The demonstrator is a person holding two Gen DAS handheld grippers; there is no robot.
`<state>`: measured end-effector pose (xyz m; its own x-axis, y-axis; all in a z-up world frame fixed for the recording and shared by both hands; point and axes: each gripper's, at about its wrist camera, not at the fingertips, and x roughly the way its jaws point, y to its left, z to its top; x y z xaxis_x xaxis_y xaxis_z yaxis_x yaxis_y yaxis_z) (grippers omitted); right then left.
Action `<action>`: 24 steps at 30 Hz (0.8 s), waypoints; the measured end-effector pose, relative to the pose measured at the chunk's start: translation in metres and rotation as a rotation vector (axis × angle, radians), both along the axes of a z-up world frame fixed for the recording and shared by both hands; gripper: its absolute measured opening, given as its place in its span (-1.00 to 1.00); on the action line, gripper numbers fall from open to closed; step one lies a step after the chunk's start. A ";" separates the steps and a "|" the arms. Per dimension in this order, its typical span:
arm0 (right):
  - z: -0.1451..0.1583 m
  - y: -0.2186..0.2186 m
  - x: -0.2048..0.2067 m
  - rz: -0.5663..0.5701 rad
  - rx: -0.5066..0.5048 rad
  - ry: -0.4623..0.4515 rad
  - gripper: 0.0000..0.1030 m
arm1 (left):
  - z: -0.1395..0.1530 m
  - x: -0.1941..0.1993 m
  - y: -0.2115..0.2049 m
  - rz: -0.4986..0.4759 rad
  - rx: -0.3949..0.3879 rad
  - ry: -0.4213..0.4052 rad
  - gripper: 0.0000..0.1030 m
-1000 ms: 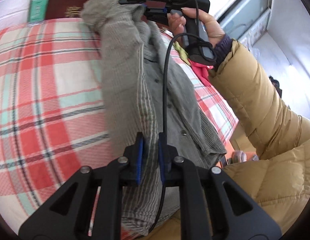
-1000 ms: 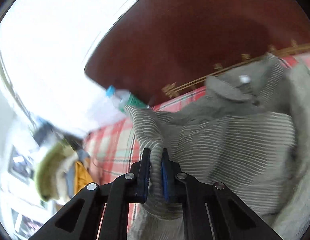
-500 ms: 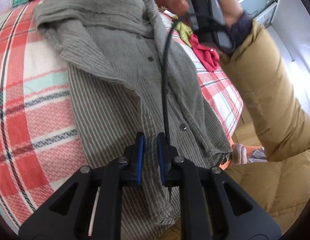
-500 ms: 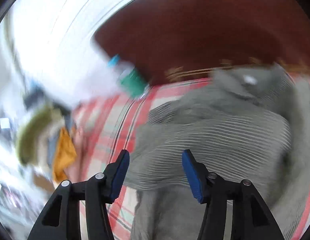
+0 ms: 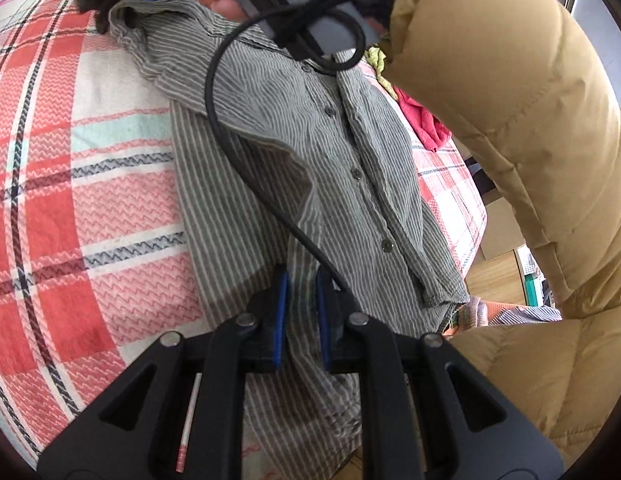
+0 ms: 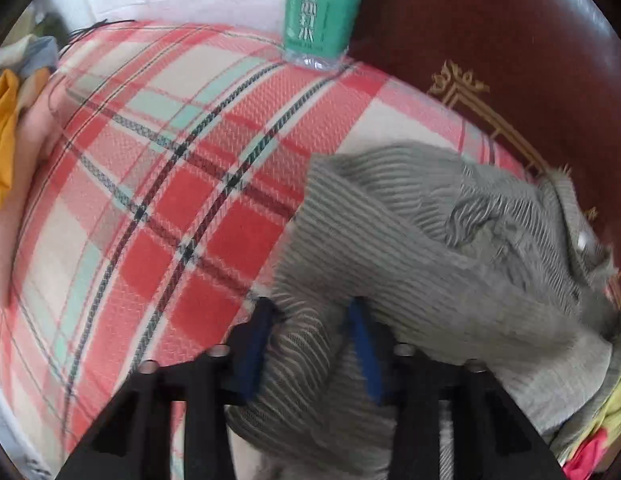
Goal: Fold clothes
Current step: 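Hold the shirt side with the left gripper while the right gripper lifts the hem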
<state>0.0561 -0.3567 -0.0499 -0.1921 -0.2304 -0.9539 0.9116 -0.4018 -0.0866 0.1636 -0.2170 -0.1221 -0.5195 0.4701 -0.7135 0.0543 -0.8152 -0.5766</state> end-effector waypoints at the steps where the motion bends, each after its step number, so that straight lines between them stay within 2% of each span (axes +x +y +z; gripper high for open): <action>1: 0.003 0.004 -0.004 -0.009 -0.020 -0.012 -0.85 | -0.001 0.000 -0.001 -0.002 0.002 0.001 -0.70; 3: 0.013 0.014 -0.018 -0.045 -0.080 -0.072 -0.86 | 0.001 0.002 -0.002 -0.003 0.006 0.009 -0.70; 10: 0.071 0.093 -0.076 -0.172 -0.440 -0.323 -0.87 | 0.015 -0.002 -0.001 -0.009 0.009 0.051 -0.70; 13: 0.084 0.130 -0.096 -0.240 -0.559 -0.389 -0.87 | 0.021 -0.007 0.007 -0.032 0.004 0.063 -0.70; 21: 0.063 0.209 -0.141 -0.430 -0.708 -0.494 -0.87 | 0.019 -0.025 0.030 -0.085 0.016 0.045 -0.70; 24: 0.049 0.229 -0.153 -0.485 -0.714 -0.511 -0.87 | 0.013 -0.031 0.040 -0.094 0.021 0.030 -0.70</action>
